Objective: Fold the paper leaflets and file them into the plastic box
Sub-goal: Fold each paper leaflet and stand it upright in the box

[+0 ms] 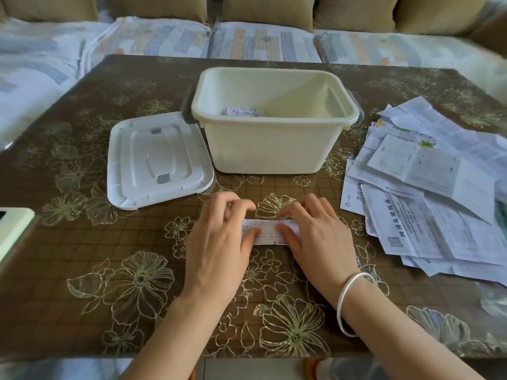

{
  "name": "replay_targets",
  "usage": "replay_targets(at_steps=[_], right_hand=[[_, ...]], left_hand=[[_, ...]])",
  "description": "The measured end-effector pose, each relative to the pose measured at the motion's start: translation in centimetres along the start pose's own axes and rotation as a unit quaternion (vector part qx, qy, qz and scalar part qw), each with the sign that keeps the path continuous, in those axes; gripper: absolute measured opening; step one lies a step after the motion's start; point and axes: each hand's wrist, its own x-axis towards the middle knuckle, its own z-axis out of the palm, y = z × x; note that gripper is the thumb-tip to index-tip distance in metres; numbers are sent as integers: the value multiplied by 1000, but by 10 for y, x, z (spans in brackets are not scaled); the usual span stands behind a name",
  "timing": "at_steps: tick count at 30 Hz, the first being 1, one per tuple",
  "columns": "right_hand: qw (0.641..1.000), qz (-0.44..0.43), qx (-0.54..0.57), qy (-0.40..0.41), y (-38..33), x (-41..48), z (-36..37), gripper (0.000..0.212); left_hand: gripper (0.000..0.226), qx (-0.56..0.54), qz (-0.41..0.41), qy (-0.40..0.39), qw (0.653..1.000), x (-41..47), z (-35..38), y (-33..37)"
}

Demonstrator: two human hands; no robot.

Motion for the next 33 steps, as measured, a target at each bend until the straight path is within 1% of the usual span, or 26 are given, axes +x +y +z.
replay_targets(at_steps=[1, 3, 5, 6, 9, 12, 14, 16, 18, 19, 20, 22, 23, 24, 26, 29, 30, 31, 33], right_hand=[[1000, 11, -7, -29, -2, 2, -4, 21], [991, 38, -8, -125, -5, 10, -14, 36], [974, 58, -7, -219, -7, 24, -23, 52], [965, 65, -7, -253, -8, 31, -26, 56], [940, 69, -28, -333, -11, 51, -33, 58], [920, 45, -57, -385, -12, 63, -36, 50], [918, 38, -81, -386, -14, 66, -37, 49], [927, 39, -97, -360, -17, 66, -37, 50], [937, 56, -75, -336, -18, 63, -38, 47], [937, 74, -40, -338, -18, 62, -39, 44], [931, 101, 18, -351, -18, 60, -40, 42], [897, 175, 183, -363, -19, 53, -42, 38], [884, 199, 250, -341, -18, 49, -43, 36], [881, 210, 292, -307, -17, 45, -44, 35], [880, 221, 341, -246, -13, 35, -43, 33], [874, 213, 387, -202, -12, 16, -41, 21], [880, 196, 389, -190, -13, 9, -39, 19], [892, 169, 380, -177, -14, 3, -37, 21], [935, 80, 306, -158, -15, -8, -33, 28]], left_hand=[[28, -1, 13, -1, 1000, -1, 1, 0], [17, -19, 35, -12, 999, -1, 4, -1], [11, -45, 35, -19, 998, 0, 4, -3], [10, -64, 28, -21, 997, 0, 5, -5], [18, -123, 14, -39, 992, 1, 4, -10], [25, -137, 22, -51, 989, -1, 2, -11], [25, -140, 21, -57, 988, -1, 1, -10], [27, -141, 17, -65, 988, -1, 0, -9], [28, -137, 17, -66, 988, -1, 0, -8], [27, -132, 18, -65, 989, 0, -1, -7], [27, -125, 19, -64, 990, 0, -1, -7], [27, -115, 21, -63, 991, 1, 0, -6], [28, -114, 19, -65, 991, 1, 0, -6], [29, -118, 16, -68, 991, 2, 0, -5], [31, -128, 17, -69, 989, 2, -1, -6], [31, -128, 18, -74, 989, 2, -1, -7], [32, -125, 18, -73, 989, 2, -1, -7], [31, -121, 19, -69, 990, 3, 0, -7], [35, -109, 18, -61, 992, 2, 1, -6]])
